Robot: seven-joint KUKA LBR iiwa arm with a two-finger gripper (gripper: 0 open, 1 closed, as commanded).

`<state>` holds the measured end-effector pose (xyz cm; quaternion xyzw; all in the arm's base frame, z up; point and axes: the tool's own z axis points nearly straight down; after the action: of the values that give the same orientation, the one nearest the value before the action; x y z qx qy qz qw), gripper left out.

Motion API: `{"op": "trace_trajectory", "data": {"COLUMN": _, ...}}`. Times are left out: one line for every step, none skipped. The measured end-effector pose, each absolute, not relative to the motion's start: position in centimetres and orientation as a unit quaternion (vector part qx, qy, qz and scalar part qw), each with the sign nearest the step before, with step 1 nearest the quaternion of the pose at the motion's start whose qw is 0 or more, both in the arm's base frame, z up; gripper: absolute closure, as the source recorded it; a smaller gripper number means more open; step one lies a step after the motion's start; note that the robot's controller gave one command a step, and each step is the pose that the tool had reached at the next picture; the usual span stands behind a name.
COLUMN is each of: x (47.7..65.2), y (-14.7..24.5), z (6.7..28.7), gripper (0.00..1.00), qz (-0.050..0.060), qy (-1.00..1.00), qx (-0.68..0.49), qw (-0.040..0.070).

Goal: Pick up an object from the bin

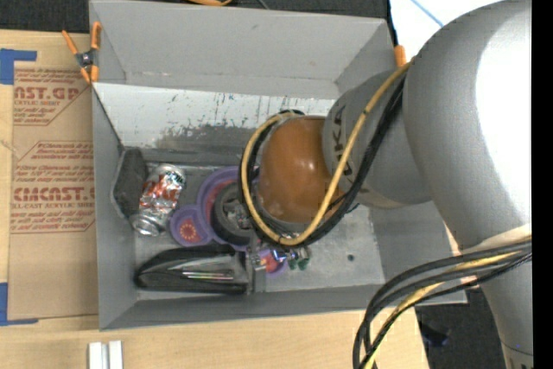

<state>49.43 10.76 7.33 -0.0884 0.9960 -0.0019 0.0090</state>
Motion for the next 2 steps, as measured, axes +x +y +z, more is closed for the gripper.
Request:
{"op": "trace_trajectory", "data": {"x": 48.65, "y": 11.15, "z": 7.17, "gripper": 1.0, "qz": -0.001, "qy": 0.998, "qx": -0.058, "qw": 0.013}}
{"op": "trace_trajectory", "data": {"x": 48.59, "y": 11.35, "z": 7.15, "gripper": 0.0, "qz": 0.001, "qy": 0.998, "qx": -0.059, "qw": 0.012}}
